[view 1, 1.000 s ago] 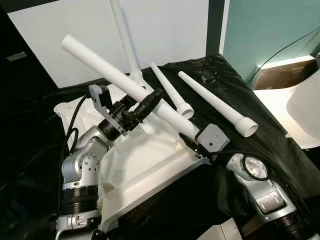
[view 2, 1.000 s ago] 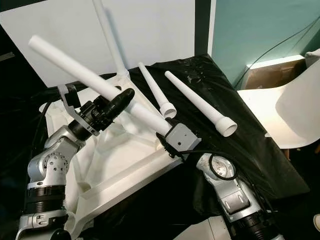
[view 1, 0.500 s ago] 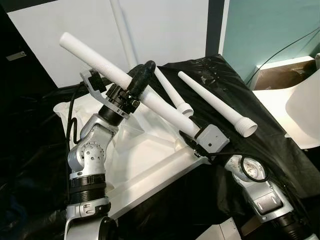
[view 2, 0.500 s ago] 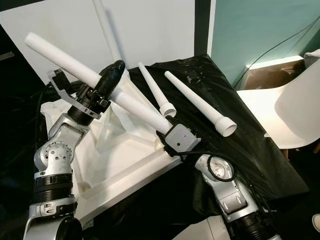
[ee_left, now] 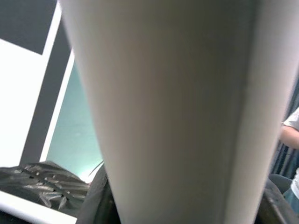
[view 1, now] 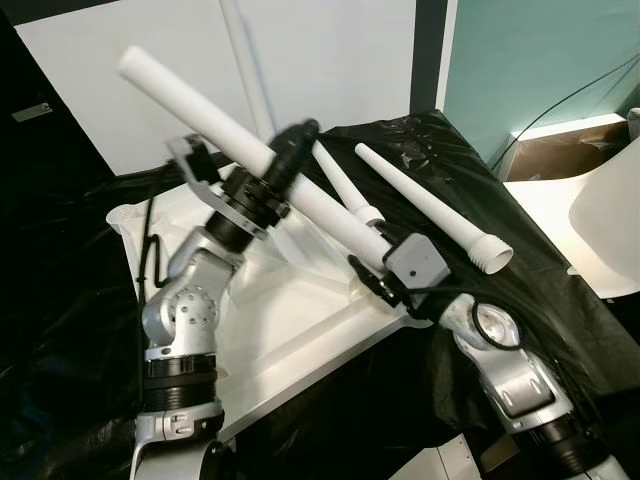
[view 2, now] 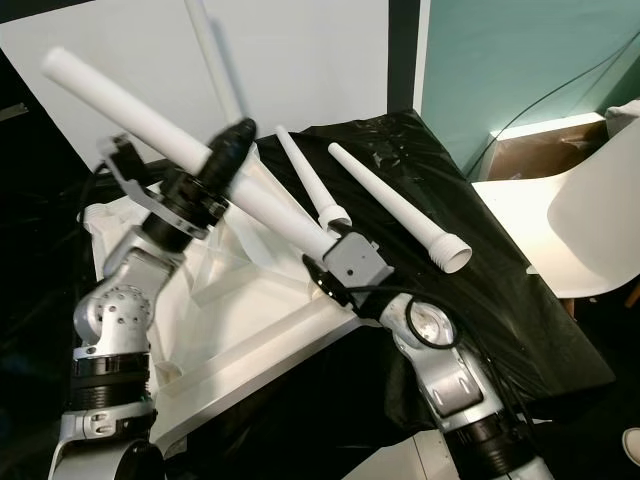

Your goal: Building children table

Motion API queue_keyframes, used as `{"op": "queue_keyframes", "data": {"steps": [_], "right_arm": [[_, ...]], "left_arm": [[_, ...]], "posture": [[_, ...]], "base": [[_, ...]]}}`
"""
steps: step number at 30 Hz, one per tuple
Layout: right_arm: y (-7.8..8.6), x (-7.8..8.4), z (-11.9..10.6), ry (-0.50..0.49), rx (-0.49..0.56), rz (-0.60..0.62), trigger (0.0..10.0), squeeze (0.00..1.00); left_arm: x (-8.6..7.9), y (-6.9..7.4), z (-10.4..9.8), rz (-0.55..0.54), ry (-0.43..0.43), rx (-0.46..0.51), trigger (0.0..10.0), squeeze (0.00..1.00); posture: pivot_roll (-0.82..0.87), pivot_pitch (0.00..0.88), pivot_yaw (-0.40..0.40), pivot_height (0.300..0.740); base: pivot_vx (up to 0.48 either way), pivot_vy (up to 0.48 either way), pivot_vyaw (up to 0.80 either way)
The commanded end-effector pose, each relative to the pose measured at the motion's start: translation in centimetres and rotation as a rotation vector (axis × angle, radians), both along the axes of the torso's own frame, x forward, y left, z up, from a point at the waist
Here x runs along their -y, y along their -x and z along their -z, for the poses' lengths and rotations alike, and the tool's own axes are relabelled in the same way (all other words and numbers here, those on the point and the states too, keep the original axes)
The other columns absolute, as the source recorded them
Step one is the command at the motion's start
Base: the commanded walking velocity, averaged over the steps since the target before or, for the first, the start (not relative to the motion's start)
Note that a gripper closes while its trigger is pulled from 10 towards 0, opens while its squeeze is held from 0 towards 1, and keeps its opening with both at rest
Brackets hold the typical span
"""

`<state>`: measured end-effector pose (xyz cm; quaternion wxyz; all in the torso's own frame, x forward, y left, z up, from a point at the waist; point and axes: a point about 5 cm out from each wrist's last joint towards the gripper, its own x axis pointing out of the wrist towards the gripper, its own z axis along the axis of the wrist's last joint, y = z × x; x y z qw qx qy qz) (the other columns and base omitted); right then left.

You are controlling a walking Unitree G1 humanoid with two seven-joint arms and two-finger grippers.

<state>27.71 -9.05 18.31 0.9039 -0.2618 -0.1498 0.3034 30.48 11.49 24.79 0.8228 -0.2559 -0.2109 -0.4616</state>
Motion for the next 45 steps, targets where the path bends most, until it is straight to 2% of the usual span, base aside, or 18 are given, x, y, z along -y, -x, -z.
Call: {"op": "queue_keyframes", "data": {"steps": [1,5,8,9,10,11,12,23,24,25,26,31,32,36,37,38,41,45], "right_arm": [[-0.1,-0.6,-0.8,-0.014,-0.003,-0.023,10.0,0.00],[-0.2,-0.7,-1.2,-0.024,-0.013,-0.028,10.0,0.00],[-0.3,-0.7,-1.3,-0.053,-0.078,-0.033,10.0,0.00],[-0.3,-0.7,-1.2,-0.055,-0.097,-0.035,9.5,0.00],[-0.3,-0.7,-1.2,-0.055,-0.097,-0.035,9.5,0.00],[-0.3,-0.7,-1.1,-0.054,-0.116,-0.037,6.6,0.00],[-0.3,-0.6,-0.9,-0.053,-0.137,-0.037,0.0,0.00],[-0.5,-0.1,-0.9,-0.075,-0.239,-0.031,0.0,0.00],[-0.6,0.0,-0.9,-0.078,-0.247,-0.027,0.0,0.00],[-0.6,0.0,-0.9,-0.078,-0.247,-0.027,0.0,0.00],[-0.6,0.1,-0.9,-0.080,-0.253,-0.024,0.0,0.00],[-0.5,0.1,-0.8,-0.087,-0.268,-0.016,0.0,0.00],[-0.5,0.2,-0.8,-0.088,-0.272,-0.013,0.0,0.00],[-0.5,0.3,-0.9,-0.088,-0.267,-0.002,0.0,0.00],[-0.6,0.4,-1.0,-0.089,-0.256,0.008,0.0,0.00],[-0.7,0.6,-1.3,-0.089,-0.222,0.028,0.0,0.00],[-0.7,0.7,-1.6,-0.099,-0.198,0.036,0.0,0.00],[-0.7,0.6,-1.8,-0.100,-0.182,0.033,0.0,0.00]], "left_arm": [[-0.2,0.2,0.2,0.003,-0.042,0.016,0.0,0.00],[-0.1,0.2,0.3,0.003,-0.048,0.016,0.0,0.00],[0.0,0.1,0.4,-0.003,-0.062,0.017,0.0,0.00],[0.0,0.1,0.3,-0.005,-0.064,0.017,0.0,0.00],[0.0,0.1,0.3,-0.005,-0.064,0.017,0.0,0.00],[0.0,0.0,0.3,-0.010,-0.064,0.018,0.0,0.00],[-0.1,0.0,0.3,-0.016,-0.063,0.019,0.0,0.00],[-0.3,-0.3,0.3,-0.053,-0.058,0.024,0.0,0.00],[-0.3,-0.3,0.2,-0.052,-0.051,0.021,3.3,0.00],[-0.3,-0.3,0.2,-0.052,-0.051,0.021,3.3,0.00],[-0.4,-0.4,0.1,-0.055,-0.029,0.018,10.0,0.00],[-1.3,-0.5,-0.6,-0.072,0.051,0.026,10.0,0.00],[-1.5,-0.3,-0.7,-0.071,0.061,0.036,10.0,1.00],[-1.6,0.0,-0.8,-0.068,0.063,0.049,10.0,1.00],[-1.5,0.2,-0.9,-0.057,0.061,0.058,10.0,0.00],[-2.0,0.9,-1.1,-0.015,0.078,0.068,10.0,0.00],[-2.8,1.5,-1.2,0.043,0.103,0.072,10.0,0.00],[-3.1,1.6,-1.2,0.056,0.094,0.069,10.0,0.00]], "posture": [[-0.15,0.000,0.125,0.740],[-0.15,0.000,0.123,0.740],[-0.15,0.000,0.122,0.740],[-0.15,0.000,0.122,0.740],[-0.15,0.000,0.122,0.740],[-0.15,0.000,0.122,0.740],[-0.15,0.000,0.122,0.740],[-0.15,0.000,0.127,0.740],[-0.15,0.000,0.127,0.740],[-0.15,0.000,0.127,0.740],[-0.15,0.000,0.127,0.740],[-0.15,0.000,0.127,0.740],[-0.15,0.000,0.128,0.740],[-0.15,0.000,0.128,0.740],[-0.15,0.000,0.128,0.740],[-0.15,0.000,0.130,0.740],[-0.15,0.000,0.130,0.740],[-0.16,0.000,0.129,0.740]], "base": [[0.000,0.000,0.00],[0.000,0.000,0.00],[0.000,0.000,0.00],[0.000,0.000,0.00],[0.000,0.000,0.00],[0.000,0.000,0.00],[0.000,0.000,0.00],[0.000,0.000,0.00],[0.000,0.000,0.00],[0.000,0.000,0.00],[0.000,0.000,0.00],[0.000,0.000,0.00],[0.000,0.000,0.00],[0.000,0.000,0.00],[0.000,0.000,0.00],[0.000,0.000,0.00],[0.000,0.000,0.00],[0.000,0.000,0.00]]}}
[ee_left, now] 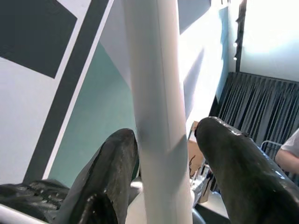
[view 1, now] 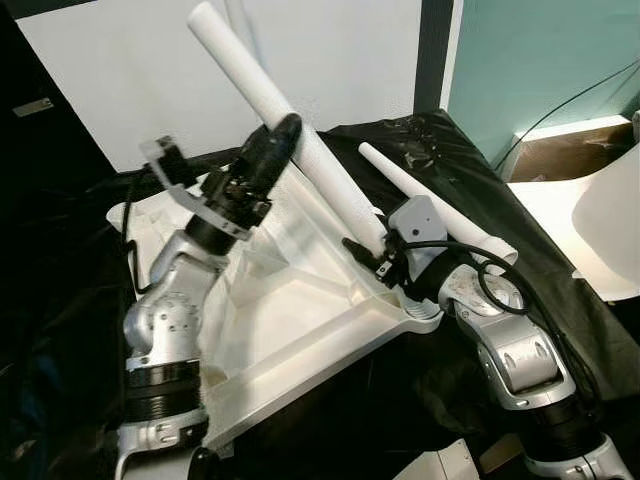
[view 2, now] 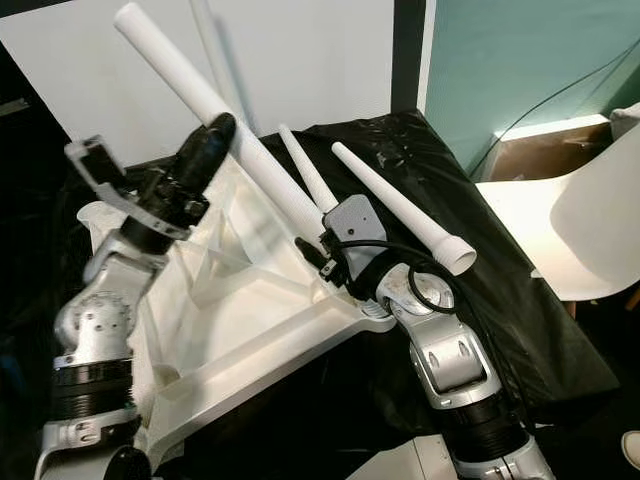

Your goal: Building children table

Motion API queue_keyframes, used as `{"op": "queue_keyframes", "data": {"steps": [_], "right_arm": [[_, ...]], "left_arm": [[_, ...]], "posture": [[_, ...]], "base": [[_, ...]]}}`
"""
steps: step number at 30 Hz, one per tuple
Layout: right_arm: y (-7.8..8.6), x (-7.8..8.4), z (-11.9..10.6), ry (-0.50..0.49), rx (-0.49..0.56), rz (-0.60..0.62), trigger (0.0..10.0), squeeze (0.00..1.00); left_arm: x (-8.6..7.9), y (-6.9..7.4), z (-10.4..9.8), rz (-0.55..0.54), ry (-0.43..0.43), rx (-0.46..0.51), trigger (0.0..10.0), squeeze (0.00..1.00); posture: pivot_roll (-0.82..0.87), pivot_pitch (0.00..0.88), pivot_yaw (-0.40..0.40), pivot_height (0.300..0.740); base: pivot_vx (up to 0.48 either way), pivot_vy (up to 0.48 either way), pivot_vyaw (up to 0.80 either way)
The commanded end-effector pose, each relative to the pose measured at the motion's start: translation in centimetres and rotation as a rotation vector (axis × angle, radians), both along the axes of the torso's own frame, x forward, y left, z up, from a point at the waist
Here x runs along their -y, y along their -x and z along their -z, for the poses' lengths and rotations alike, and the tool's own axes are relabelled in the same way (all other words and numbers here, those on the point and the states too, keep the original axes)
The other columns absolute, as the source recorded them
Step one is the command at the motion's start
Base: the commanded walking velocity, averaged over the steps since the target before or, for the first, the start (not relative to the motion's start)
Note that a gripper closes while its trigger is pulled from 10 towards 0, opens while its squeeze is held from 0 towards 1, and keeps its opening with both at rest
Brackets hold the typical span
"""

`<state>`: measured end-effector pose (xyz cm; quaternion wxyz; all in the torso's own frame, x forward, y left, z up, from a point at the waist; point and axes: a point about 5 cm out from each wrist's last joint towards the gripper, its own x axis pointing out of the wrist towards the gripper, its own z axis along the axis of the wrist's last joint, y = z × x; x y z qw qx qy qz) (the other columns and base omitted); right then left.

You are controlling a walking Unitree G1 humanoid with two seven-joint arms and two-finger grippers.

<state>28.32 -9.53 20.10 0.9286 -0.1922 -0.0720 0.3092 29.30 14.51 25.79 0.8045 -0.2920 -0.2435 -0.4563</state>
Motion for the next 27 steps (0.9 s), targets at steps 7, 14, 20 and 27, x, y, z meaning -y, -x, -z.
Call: {"op": "queue_keyframes", "data": {"steps": [7,14,20,27], "right_arm": [[0.4,0.0,-0.3,0.018,0.097,0.002,0.0,0.00],[0.6,-0.2,0.5,0.161,0.169,-0.012,0.0,0.00],[0.5,0.0,0.8,0.189,0.184,0.016,7.7,0.00],[0.0,0.1,0.0,0.157,0.190,0.047,10.0,0.00]], "left_arm": [[0.9,0.5,-0.4,0.052,-0.071,0.053,10.0,0.00],[2.5,0.5,-2.3,0.066,-0.045,0.101,8.7,0.00],[2.2,0.6,-3.0,0.096,-0.010,0.106,0.0,0.00],[2.0,0.5,-2.8,0.064,-0.022,0.128,0.0,0.00]], "posture": [[-0.15,0.000,0.123,0.740],[-0.15,0.000,0.123,0.740],[-0.16,0.000,0.134,0.740],[-0.15,0.000,0.133,0.740]], "base": [[0.000,0.000,0.00],[0.000,0.000,0.00],[0.000,0.000,0.00],[0.000,0.000,0.00]]}}
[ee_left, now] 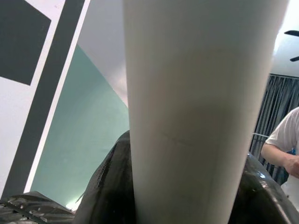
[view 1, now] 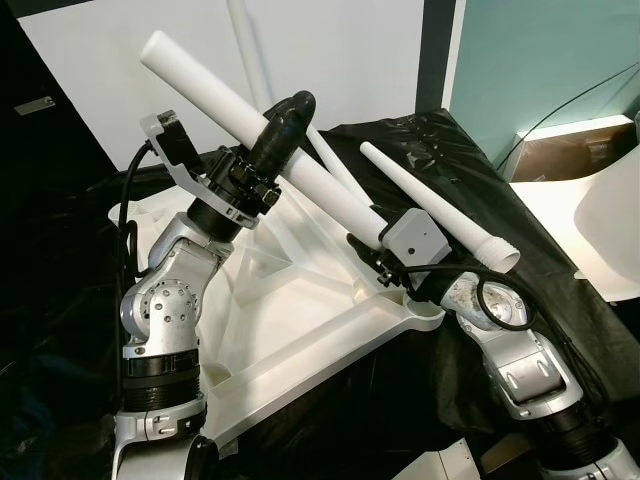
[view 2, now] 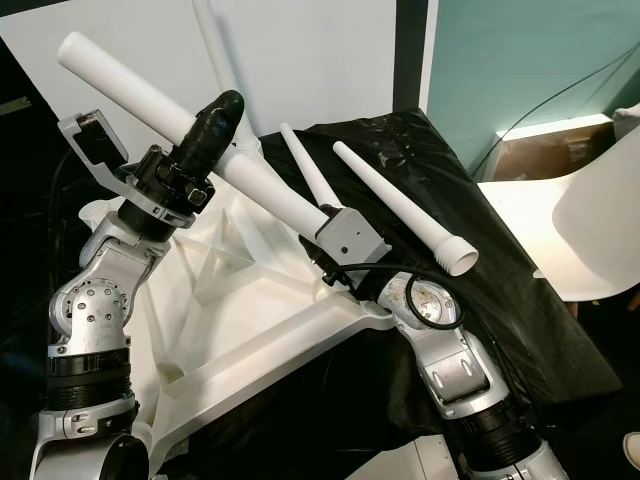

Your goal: Building children table

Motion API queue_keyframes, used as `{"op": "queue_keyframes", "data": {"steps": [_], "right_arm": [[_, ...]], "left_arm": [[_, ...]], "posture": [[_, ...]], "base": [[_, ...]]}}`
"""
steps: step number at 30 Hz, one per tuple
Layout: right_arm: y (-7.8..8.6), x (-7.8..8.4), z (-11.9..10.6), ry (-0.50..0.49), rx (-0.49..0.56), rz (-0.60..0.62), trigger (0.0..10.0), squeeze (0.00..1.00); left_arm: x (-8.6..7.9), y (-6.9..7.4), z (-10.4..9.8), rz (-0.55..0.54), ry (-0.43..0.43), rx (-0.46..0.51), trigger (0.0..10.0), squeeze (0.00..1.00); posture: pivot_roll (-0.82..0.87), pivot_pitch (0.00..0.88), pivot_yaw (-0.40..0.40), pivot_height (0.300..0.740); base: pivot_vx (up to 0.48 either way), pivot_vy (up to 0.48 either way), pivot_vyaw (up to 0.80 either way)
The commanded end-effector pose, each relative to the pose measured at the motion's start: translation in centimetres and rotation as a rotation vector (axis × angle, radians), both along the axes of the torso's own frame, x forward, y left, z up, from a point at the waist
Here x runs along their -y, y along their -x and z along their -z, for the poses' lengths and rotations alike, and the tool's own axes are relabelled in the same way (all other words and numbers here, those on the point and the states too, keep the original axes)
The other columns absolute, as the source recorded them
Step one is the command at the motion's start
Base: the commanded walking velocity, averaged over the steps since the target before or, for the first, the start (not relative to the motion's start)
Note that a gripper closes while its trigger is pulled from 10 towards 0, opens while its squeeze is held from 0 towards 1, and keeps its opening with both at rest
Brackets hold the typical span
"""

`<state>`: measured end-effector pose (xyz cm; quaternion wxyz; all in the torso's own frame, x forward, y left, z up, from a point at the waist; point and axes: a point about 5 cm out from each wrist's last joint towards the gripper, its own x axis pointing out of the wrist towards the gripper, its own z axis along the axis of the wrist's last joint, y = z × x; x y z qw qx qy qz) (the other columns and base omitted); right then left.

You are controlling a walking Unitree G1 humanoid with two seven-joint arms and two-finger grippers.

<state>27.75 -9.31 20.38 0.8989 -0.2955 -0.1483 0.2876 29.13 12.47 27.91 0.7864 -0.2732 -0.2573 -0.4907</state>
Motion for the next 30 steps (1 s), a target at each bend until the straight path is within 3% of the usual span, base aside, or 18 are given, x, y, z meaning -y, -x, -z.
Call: {"op": "queue_keyframes", "data": {"steps": [1,2,3,4,7,8,9,10,16,20,24,30], "right_arm": [[-0.6,0.3,0.3,-0.001,-0.026,0.042,10.0,0.00],[-0.6,0.3,0.3,-0.001,-0.026,0.042,10.0,0.00],[-0.6,0.2,0.1,-0.010,-0.024,0.038,10.0,0.39],[-0.5,0.1,-0.1,-0.020,-0.026,0.033,10.0,1.00],[-0.3,-0.1,-0.7,-0.036,-0.055,0.024,10.0,1.00],[-0.1,-0.1,-1.0,-0.027,-0.081,0.018,10.0,0.32],[-0.1,-0.1,-1.0,-0.027,-0.081,0.018,10.0,0.32],[0.1,-0.1,-1.4,-0.018,-0.105,0.007,10.0,0.00],[1.1,-0.1,-2.7,-0.025,-0.145,-0.018,10.0,0.00],[0.9,0.3,-3.7,-0.014,-0.166,-0.010,10.0,0.00],[0.8,0.4,-3.9,-0.020,-0.177,-0.005,10.0,0.00],[0.0,0.3,-2.4,0.033,-0.248,0.014,10.0,0.00]], "left_arm": [[-0.1,0.4,-0.7,0.010,0.003,0.059,0.0,0.00],[-0.1,0.4,-0.7,0.010,0.003,0.059,0.0,0.00],[0.0,0.3,-0.7,-0.003,-0.012,0.067,0.0,0.00],[0.1,0.3,-0.7,-0.017,-0.021,0.071,0.0,0.00],[0.3,0.2,-0.7,-0.045,-0.042,0.079,0.0,0.00],[0.3,0.1,-0.7,-0.059,-0.056,0.081,0.0,0.00],[0.3,0.1,-0.7,-0.059,-0.056,0.081,0.0,0.00],[0.3,0.1,-0.6,-0.069,-0.063,0.080,0.0,0.00],[0.4,-0.2,-0.1,-0.082,-0.074,0.067,0.0,0.00],[0.8,-0.2,0.1,-0.075,-0.081,0.067,0.0,0.00],[1.0,-0.3,0.2,-0.072,-0.082,0.069,0.0,0.00],[1.3,-0.3,0.3,-0.069,-0.082,0.077,0.0,0.00]], "posture": [[-0.15,0.000,0.133,0.740],[-0.15,0.000,0.133,0.740],[-0.15,0.000,0.131,0.740],[-0.15,0.000,0.127,0.740],[-0.14,0.000,0.119,0.740],[-0.15,0.000,0.118,0.740],[-0.15,0.000,0.118,0.740],[-0.15,0.000,0.117,0.740],[-0.17,0.000,0.115,0.740],[-0.18,0.000,0.115,0.740],[-0.18,0.000,0.114,0.740],[-0.18,0.000,0.106,0.740]], "base": [[0.000,0.000,0.00],[0.000,0.000,0.00],[0.000,0.000,0.00],[0.000,0.000,0.00],[0.000,0.000,0.00],[0.000,0.000,0.00],[0.000,0.000,0.00],[0.000,0.000,0.00],[0.000,0.000,0.00],[0.000,0.000,0.00],[0.000,0.000,0.00],[0.000,0.000,0.00]]}}
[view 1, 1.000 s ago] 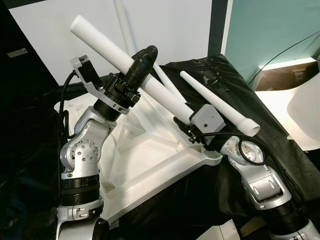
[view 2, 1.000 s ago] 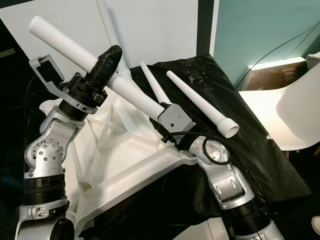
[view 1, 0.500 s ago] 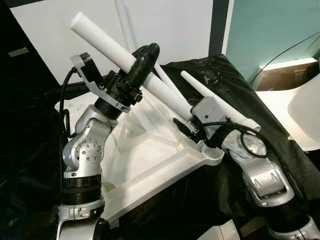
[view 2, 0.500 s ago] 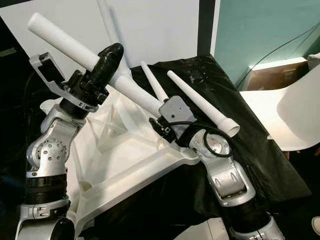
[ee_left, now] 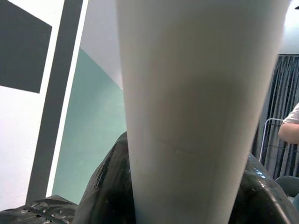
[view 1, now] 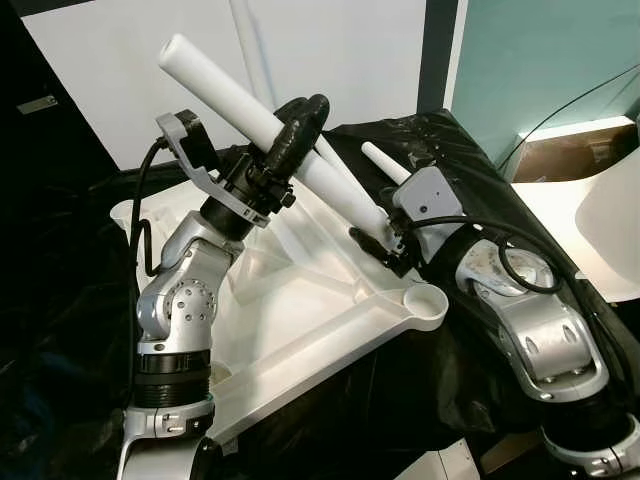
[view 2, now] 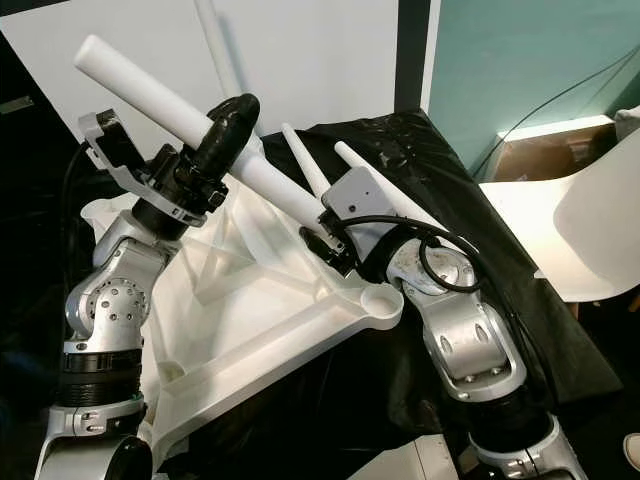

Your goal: Building children table

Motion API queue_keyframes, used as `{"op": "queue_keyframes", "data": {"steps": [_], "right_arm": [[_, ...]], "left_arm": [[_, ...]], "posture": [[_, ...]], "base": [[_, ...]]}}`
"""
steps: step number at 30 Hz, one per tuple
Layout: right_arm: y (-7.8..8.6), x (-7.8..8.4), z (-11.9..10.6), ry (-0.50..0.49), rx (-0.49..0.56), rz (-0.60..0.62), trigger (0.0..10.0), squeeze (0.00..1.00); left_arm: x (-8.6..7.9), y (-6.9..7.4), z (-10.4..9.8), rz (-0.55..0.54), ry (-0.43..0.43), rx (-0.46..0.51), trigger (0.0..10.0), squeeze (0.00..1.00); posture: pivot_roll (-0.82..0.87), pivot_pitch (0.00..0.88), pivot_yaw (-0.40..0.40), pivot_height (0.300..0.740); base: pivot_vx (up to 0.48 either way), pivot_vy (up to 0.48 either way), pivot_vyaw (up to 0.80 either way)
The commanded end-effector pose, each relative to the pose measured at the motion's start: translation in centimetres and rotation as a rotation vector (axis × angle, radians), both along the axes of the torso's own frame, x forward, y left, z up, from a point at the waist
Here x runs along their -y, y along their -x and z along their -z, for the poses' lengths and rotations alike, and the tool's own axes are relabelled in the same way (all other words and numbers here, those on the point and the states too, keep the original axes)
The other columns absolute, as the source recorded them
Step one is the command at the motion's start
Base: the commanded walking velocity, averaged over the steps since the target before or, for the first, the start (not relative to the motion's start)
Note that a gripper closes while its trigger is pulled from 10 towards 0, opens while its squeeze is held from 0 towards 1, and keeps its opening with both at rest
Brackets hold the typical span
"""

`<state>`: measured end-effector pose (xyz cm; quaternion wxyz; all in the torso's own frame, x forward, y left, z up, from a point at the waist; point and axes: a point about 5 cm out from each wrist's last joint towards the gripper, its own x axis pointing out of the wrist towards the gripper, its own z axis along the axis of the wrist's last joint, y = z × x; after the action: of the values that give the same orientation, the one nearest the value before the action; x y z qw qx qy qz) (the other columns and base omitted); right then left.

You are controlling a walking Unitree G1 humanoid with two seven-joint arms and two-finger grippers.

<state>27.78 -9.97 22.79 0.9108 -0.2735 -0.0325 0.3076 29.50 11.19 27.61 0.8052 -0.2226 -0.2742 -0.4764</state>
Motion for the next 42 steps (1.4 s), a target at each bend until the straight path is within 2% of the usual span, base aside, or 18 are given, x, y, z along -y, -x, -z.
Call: {"op": "queue_keyframes", "data": {"steps": [1,5,6,8,9,10,11,16,17,18,22,23,27,31,32,33,36,42], "right_arm": [[-0.1,-0.5,0.2,0.014,-0.020,-0.024,10.0,0.00],[-0.1,-0.7,0.3,0.016,-0.051,-0.034,10.0,0.00],[-0.2,-0.7,0.5,0.017,-0.063,-0.035,7.3,0.00],[-0.3,-0.7,0.7,0.020,-0.072,-0.034,7.2,0.00],[-0.5,-0.7,0.9,0.021,-0.082,-0.036,2.2,0.00],[-0.5,-0.7,0.9,0.021,-0.082,-0.036,2.2,0.00],[-0.6,-0.7,1.0,0.019,-0.089,-0.036,0.0,0.00],[-1.0,-0.6,0.7,-0.001,-0.084,-0.027,0.0,0.00],[-1.1,-0.5,0.5,-0.005,-0.080,-0.021,0.0,0.00],[-1.3,-0.3,0.3,-0.018,-0.072,0.001,0.0,0.00],[-1.4,-0.1,0.2,-0.030,-0.069,0.019,0.0,0.00],[-1.5,0.0,0.1,-0.040,-0.066,0.036,0.0,0.00],[-2.1,0.6,-0.3,-0.076,-0.038,0.114,0.0,0.00],[-2.2,0.8,-0.6,-0.106,-0.014,0.135,0.0,0.00],[-2.1,0.6,-0.9,-0.126,0.004,0.124,6.0,0.00],[-1.6,0.3,-1.3,-0.154,0.025,0.092,10.0,0.00],[-0.9,-0.2,-1.8,-0.179,0.054,0.038,10.0,0.00],[0.0,0.7,-2.1,-0.188,0.095,0.043,10.0,0.00]], "left_arm": [[0.1,0.1,0.0,0.007,-0.018,0.019,0.0,0.00],[-0.1,0.2,0.0,-0.003,-0.019,0.020,0.0,0.00],[-0.2,0.3,0.1,-0.005,-0.019,0.021,0.0,0.00],[-0.2,0.3,0.1,-0.007,-0.019,0.020,0.0,0.00],[-0.3,0.3,0.1,-0.009,-0.019,0.021,0.0,0.00],[-0.3,0.3,0.1,-0.009,-0.019,0.021,0.0,0.00],[-0.3,0.4,0.1,-0.011,-0.020,0.021,0.0,0.00],[-0.2,0.2,0.0,0.005,-0.017,0.017,0.0,0.00],[-0.2,0.2,-0.1,0.015,-0.011,0.016,3.7,0.00],[-0.4,0.4,-0.4,0.030,0.021,0.035,10.0,1.00],[-0.7,0.3,-0.8,-0.012,0.052,0.040,10.0,1.00],[-1.0,0.3,-1.2,-0.013,0.100,0.038,10.0,0.00],[-2.3,0.9,-1.8,0.037,0.183,0.039,10.0,0.00],[-2.4,1.5,-0.4,0.114,0.086,0.010,10.0,0.00],[-2.3,1.7,1.0,0.158,-0.013,-0.035,10.0,0.00],[-2.2,2.0,3.1,0.189,-0.138,-0.095,10.0,0.00],[-2.2,2.4,6.0,0.224,-0.305,-0.182,10.0,0.00],[-2.0,3.8,10.1,0.305,-0.495,-0.305,10.0,0.00]], "posture": [[-0.17,0.000,0.102,0.740],[-0.16,0.000,0.100,0.740],[-0.16,0.000,0.099,0.740],[-0.15,0.000,0.099,0.740],[-0.15,0.000,0.100,0.740],[-0.15,0.000,0.100,0.740],[-0.15,0.000,0.101,0.740],[-0.15,0.000,0.107,0.740],[-0.15,0.000,0.108,0.740],[-0.15,0.000,0.111,0.740],[-0.16,0.000,0.114,0.740],[-0.16,0.000,0.116,0.740],[-0.16,0.000,0.125,0.740],[-0.16,0.000,0.125,0.740],[-0.16,0.000,0.127,0.740],[-0.16,0.000,0.127,0.740],[-0.16,0.000,0.127,0.740],[-0.16,0.000,0.128,0.740]], "base": [[0.000,0.000,0.00],[0.000,0.000,0.00],[0.000,0.000,0.00],[0.000,0.000,0.00],[0.000,0.000,0.00],[0.000,0.000,0.00],[0.000,0.000,0.00],[0.000,0.000,0.00],[0.000,0.000,0.00],[0.000,0.000,0.00],[0.000,0.000,0.00],[0.000,0.000,0.00],[0.000,0.000,0.00],[0.000,0.000,0.00],[0.000,0.000,0.00],[0.000,0.000,0.00],[0.000,0.000,0.00],[0.000,0.000,0.00]]}}
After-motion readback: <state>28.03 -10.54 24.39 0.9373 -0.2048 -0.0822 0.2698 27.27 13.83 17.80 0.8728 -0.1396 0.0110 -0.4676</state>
